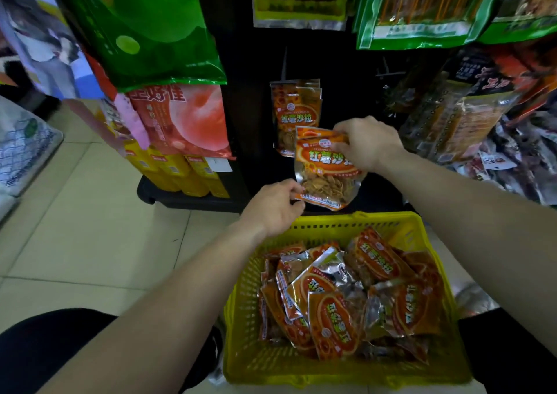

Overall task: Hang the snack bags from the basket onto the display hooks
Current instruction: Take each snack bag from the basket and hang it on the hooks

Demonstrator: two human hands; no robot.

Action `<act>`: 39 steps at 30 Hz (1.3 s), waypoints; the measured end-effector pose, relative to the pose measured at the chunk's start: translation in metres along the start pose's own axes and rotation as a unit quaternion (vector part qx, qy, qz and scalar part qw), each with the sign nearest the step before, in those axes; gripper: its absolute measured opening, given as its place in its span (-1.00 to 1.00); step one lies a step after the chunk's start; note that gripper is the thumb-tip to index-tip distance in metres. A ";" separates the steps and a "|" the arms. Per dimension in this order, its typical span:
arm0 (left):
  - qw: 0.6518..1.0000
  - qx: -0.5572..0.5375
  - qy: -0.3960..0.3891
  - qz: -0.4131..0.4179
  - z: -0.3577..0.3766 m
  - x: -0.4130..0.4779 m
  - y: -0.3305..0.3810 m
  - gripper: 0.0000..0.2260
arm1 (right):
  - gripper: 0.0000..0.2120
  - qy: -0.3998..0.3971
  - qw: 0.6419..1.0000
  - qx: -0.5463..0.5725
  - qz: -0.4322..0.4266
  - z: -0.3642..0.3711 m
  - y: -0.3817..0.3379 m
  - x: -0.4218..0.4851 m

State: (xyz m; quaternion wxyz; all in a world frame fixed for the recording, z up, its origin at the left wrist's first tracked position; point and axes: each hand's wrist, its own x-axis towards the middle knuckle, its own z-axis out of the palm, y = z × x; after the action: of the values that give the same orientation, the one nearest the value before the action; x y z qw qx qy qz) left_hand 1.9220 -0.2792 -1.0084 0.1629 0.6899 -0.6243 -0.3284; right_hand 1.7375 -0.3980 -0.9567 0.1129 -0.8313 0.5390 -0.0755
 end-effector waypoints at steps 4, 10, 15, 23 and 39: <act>0.999 0.031 -0.005 -0.013 0.027 0.048 -0.008 -0.57 | -0.67 -0.011 1.000 -0.001 0.005 0.031 0.009 0.037; 0.998 0.033 -0.011 -0.049 0.067 0.108 -0.038 -0.40 | -0.61 -0.033 0.999 0.016 0.005 0.085 0.018 0.094; 0.995 0.025 0.020 -0.099 0.084 0.157 -0.063 -0.31 | -0.57 -0.028 0.998 0.050 -0.017 0.115 0.021 0.147; 0.992 0.018 0.031 -0.119 0.095 0.218 -0.089 -0.25 | -0.49 0.028 0.996 0.085 -0.005 0.134 0.036 0.188; 0.993 0.049 -0.012 -0.103 0.062 0.160 -0.059 -0.36 | -0.40 -0.060 0.980 0.118 0.148 0.117 0.084 0.054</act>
State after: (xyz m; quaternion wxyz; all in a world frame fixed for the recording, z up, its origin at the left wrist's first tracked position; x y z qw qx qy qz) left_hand 1.9266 -0.4128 -1.1309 0.0864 0.7536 -0.5674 -0.3204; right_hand 1.7146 -0.4684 -1.0917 0.2520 -0.7263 0.6355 -0.0713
